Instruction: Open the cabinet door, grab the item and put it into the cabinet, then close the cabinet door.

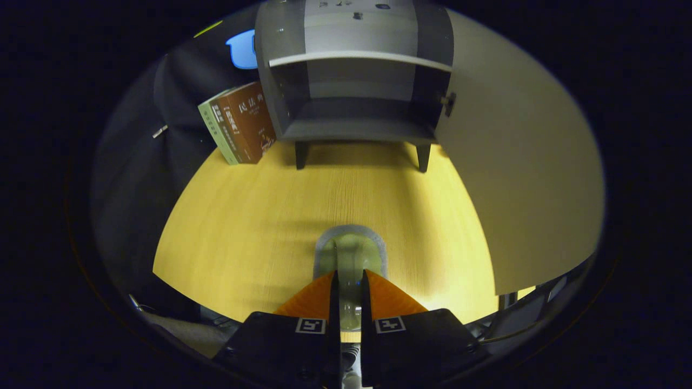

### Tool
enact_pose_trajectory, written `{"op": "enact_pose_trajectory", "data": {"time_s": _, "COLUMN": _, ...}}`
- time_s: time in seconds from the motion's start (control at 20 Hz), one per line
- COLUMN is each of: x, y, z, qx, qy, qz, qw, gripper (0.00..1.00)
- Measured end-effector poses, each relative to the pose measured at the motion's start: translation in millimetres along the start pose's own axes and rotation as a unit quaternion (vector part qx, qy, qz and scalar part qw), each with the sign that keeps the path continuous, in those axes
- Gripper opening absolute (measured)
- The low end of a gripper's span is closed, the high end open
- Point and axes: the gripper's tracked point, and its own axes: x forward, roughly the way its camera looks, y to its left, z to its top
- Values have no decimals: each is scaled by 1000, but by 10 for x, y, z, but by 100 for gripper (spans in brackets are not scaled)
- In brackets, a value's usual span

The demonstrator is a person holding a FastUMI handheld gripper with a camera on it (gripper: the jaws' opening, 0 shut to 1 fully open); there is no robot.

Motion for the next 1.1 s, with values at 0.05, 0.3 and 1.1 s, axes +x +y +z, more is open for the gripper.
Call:
{"op": "enact_pose_trajectory", "data": {"time_s": 0.05, "x": -82, "y": 2, "z": 199, "qx": -2, "qy": -17, "qz": 1, "qw": 1000, "gripper": 18}}
{"op": "enact_pose_trajectory", "data": {"time_s": 0.3, "x": -414, "y": -76, "z": 1296, "qx": -26, "qy": -111, "qz": -2, "qw": 993, "gripper": 18}}
{"op": "enact_pose_trajectory", "data": {"time_s": 1.1, "x": 349, "y": -233, "z": 3946, "qx": 0, "qy": -234, "qz": 11, "qw": 972, "gripper": 18}}
